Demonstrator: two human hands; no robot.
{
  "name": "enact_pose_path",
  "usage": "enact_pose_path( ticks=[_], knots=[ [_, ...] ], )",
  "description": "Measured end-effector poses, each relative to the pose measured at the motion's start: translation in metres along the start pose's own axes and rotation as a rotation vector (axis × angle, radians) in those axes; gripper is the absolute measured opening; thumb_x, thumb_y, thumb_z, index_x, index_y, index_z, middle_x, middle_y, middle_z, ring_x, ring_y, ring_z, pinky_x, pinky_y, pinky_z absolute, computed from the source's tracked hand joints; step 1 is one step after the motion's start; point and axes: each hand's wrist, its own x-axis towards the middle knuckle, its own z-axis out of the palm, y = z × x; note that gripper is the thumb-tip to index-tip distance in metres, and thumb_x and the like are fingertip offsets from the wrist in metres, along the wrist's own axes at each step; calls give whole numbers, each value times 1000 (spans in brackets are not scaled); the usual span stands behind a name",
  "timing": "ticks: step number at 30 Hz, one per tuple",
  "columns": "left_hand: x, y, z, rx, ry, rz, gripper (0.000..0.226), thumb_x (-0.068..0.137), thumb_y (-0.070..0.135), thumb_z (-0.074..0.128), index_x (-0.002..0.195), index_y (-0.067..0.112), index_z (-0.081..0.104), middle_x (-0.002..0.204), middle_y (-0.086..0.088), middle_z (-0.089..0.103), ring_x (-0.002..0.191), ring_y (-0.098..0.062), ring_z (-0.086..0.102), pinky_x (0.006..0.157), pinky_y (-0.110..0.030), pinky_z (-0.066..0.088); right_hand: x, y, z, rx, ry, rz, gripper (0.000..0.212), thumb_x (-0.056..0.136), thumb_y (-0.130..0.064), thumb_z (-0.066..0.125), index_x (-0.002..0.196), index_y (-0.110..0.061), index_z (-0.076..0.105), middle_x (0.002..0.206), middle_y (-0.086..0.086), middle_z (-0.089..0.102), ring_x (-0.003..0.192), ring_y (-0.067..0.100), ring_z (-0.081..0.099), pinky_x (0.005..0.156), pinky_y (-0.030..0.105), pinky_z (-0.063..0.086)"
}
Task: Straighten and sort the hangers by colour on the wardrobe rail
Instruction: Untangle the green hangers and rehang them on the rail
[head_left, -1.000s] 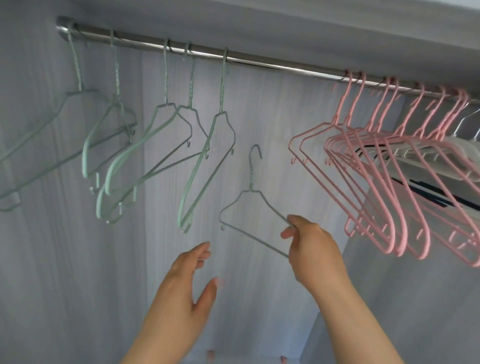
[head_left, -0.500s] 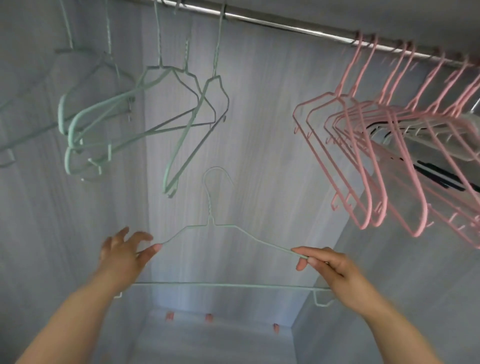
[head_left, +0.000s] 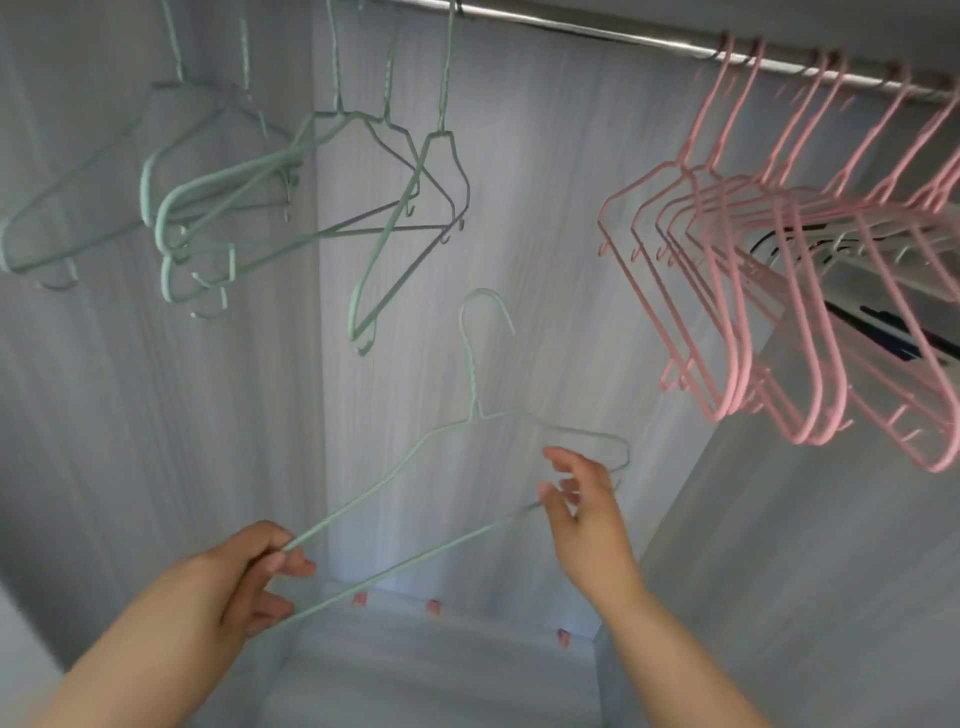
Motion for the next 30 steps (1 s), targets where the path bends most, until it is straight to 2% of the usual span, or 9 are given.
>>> enact_pose_path(
  ticks=[3, 5, 8, 12, 14, 18, 22, 27, 30],
  knots=[
    [-16, 21, 31, -75, -23, -27, 33, 90, 8, 43, 66, 22, 61, 73, 10, 68, 61, -8, 64, 56, -9, 46, -26, -54, 23, 211, -310, 92, 33, 93, -25, 46, 126, -22, 40, 105, -6, 51, 91, 8, 51, 71, -3, 37],
    [-21, 31, 50, -66, -52, 86, 22, 78, 25, 41, 76, 39, 58, 75, 32, 65, 76, 5, 64, 68, -6, 46, -36, -74, 34, 291, -405, 100, 43, 93, -29, 46, 133, -20, 32, 97, -16, 49, 81, -9, 51, 65, -4, 38],
    [-25, 43, 67, 59, -53, 206, 33, 78, 36, 31, 91, 61, 47, 91, 60, 39, 91, 14, 58, 79, -6, 45, -33, -93, 32, 403, -404, 95, 38, 94, -17, 44, 129, -14, 30, 88, -15, 53, 54, -10, 55, 52, 10, 45],
    [-18, 55, 88, -164, -6, 268, 38, 59, 82, 44, 95, 70, 48, 102, 45, 55, 96, 7, 62, 85, -22, 50, -7, -108, 13, 504, -299, 102, 33, 93, -5, 30, 124, -17, 31, 52, -6, 54, 37, 4, 45, 38, 19, 39],
    [-23, 57, 92, -233, -28, 318, 58, 46, 92, 39, 99, 70, 43, 107, 48, 51, 98, 15, 57, 82, -12, 47, 9, -113, 2, 508, -233, 92, 35, 93, -5, 30, 125, -16, 37, 38, -8, 48, 33, 4, 39, 38, 20, 39],
    [-26, 76, 90, -109, 19, 509, 28, 71, 64, 46, 98, 57, 52, 120, 47, 43, 107, 18, 49, 79, -2, 44, 34, -126, -15, 608, -153, 105, 33, 92, -3, 31, 119, -15, 45, 38, -7, 42, 29, 3, 36, 31, 16, 37],
    [-9, 91, 87, -65, 87, 523, 15, 76, 42, 46, 88, 46, 54, 115, 54, 40, 101, 20, 51, 68, 2, 42, 51, -136, -23, 624, -96, 59, 26, 95, -10, 36, 117, -12, 48, 48, 1, 40, 30, 3, 37, 32, 15, 37],
    [16, 106, 87, -85, 141, 570, 13, 81, 29, 44, 85, 38, 52, 99, 41, 56, 84, 11, 59, 60, 4, 39, 63, -143, -28, 454, -61, -91, 34, 95, -17, 42, 128, -11, 37, 53, -3, 47, 44, 9, 45, 50, 28, 44],
    [29, 116, 85, -77, 142, 656, 19, 82, 22, 46, 89, 37, 54, 103, 35, 55, 85, 19, 56, 69, 5, 36, 66, -147, -28, 383, 17, -167, 40, 95, -15, 38, 135, -16, 35, 48, -6, 42, 42, 12, 42, 50, 30, 42]
  ],
)
